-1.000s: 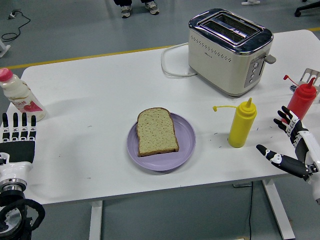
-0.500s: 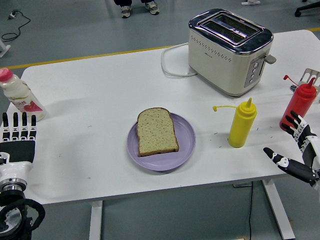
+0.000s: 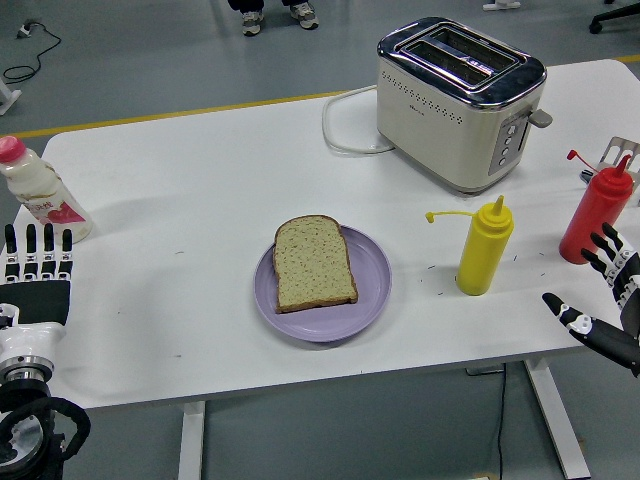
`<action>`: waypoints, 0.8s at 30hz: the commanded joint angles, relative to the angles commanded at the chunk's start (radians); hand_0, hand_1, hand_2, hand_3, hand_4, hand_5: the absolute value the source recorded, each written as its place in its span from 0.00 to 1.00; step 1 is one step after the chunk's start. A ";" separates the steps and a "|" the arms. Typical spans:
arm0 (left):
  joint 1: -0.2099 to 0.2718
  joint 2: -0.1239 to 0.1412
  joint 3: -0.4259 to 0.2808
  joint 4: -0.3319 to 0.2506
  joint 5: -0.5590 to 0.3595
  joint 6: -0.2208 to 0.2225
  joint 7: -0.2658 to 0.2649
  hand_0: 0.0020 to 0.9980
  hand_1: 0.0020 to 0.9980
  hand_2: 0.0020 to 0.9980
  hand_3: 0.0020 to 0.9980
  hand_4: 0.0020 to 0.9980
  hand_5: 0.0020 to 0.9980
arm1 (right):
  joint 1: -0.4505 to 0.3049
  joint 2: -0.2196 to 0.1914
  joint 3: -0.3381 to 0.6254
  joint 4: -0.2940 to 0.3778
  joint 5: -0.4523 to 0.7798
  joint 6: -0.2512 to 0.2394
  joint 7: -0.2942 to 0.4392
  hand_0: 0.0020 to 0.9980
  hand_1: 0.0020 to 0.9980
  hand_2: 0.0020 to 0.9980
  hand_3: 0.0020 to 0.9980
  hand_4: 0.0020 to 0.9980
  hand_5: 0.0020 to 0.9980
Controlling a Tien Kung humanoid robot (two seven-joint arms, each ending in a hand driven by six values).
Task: Pick up the cup,pour liquid into bread,place the cup on the desk
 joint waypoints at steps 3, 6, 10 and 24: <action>0.000 0.000 0.001 0.000 0.000 0.000 0.000 0.86 0.87 0.94 0.86 0.72 1.00 | -0.004 0.004 0.004 0.000 0.007 -0.006 0.005 0.95 0.89 0.95 1.00 0.86 0.13; 0.001 0.000 0.000 0.000 0.000 0.000 0.000 0.86 0.87 0.94 0.86 0.72 1.00 | -0.008 0.009 0.011 0.000 0.025 -0.019 0.016 0.95 0.88 0.95 1.00 0.86 0.13; 0.003 0.000 0.000 0.000 0.000 0.000 0.000 0.86 0.87 0.94 0.86 0.72 1.00 | -0.012 0.014 0.025 0.000 0.037 -0.032 0.024 0.95 0.88 0.95 1.00 0.86 0.13; 0.005 0.000 0.003 0.000 -0.001 0.000 -0.001 0.86 0.87 0.94 0.86 0.72 1.00 | -0.002 0.027 0.071 -0.027 0.072 -0.064 0.026 0.95 0.88 0.95 1.00 0.85 0.13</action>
